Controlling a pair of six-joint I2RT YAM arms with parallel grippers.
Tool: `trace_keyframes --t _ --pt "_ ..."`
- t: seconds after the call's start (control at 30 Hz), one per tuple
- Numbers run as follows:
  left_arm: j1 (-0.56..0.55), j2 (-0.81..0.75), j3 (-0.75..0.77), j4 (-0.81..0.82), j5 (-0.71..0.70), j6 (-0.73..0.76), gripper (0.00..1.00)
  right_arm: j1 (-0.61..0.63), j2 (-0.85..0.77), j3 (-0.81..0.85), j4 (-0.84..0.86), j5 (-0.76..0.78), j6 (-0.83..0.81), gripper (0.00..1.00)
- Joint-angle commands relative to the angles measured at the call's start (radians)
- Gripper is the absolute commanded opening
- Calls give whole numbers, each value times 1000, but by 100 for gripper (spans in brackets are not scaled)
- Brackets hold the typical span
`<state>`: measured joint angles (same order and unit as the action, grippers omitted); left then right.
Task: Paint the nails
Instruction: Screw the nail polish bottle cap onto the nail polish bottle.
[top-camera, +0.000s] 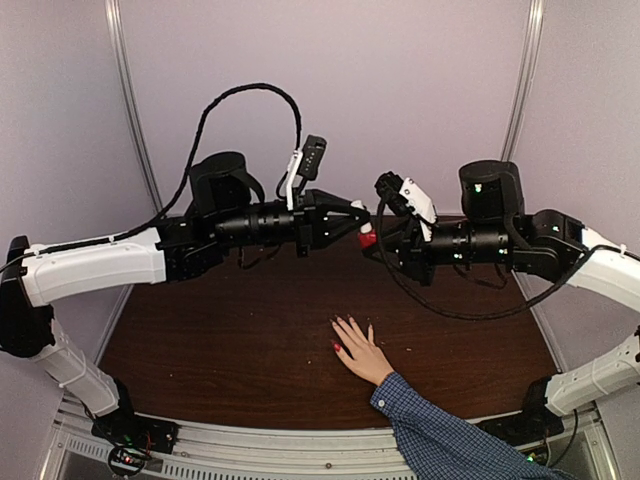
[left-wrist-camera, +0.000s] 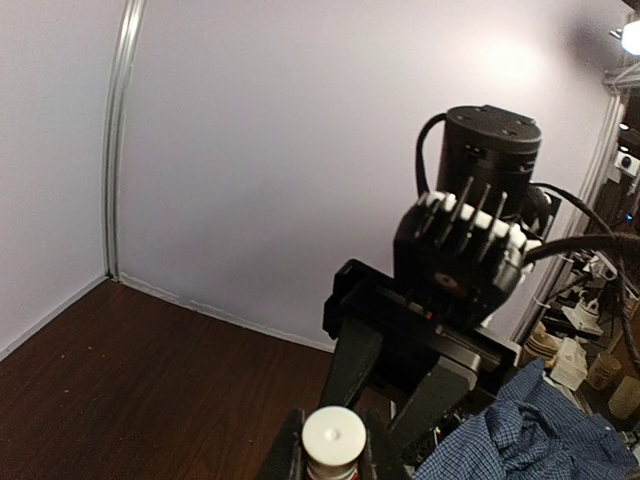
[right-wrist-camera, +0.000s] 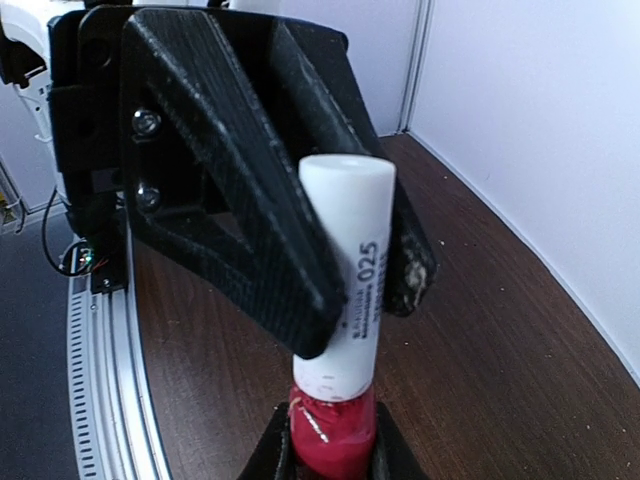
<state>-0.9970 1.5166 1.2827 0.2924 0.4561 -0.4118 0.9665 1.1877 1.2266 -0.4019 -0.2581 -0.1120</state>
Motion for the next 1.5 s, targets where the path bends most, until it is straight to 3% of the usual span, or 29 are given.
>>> trace_keyframes --t 0.0,0.13,0.37,0.6,0.7,0.83,0.93,1.1,1.3,1.47 --pt "-16 11 20 22 262 11 0 1 -13 61 87 -275 -41 0" --pt "-18 37 32 44 408 6 0 -11 -9 77 111 -410 -40 0" --pt "-19 84 20 242 606 -112 0 -40 14 100 171 -649 -15 0" --pt "-17 89 23 266 636 -126 0 -63 11 96 184 -681 6 0" --pt "-7 56 11 208 592 -77 3 -77 -3 82 177 -659 6 0" --pt "23 -13 -21 132 466 -25 31 -84 -14 66 134 -561 1 0" --pt "36 -92 -67 51 298 43 44 -85 -16 60 93 -436 -9 0" --pt "38 -186 -124 1 96 90 47 -85 2 66 36 -192 0 0" --pt "33 -176 -44 -189 -192 85 47 -82 35 68 48 -25 59 0" --pt "14 -135 18 -214 -256 61 45 -67 65 75 49 64 90 0"
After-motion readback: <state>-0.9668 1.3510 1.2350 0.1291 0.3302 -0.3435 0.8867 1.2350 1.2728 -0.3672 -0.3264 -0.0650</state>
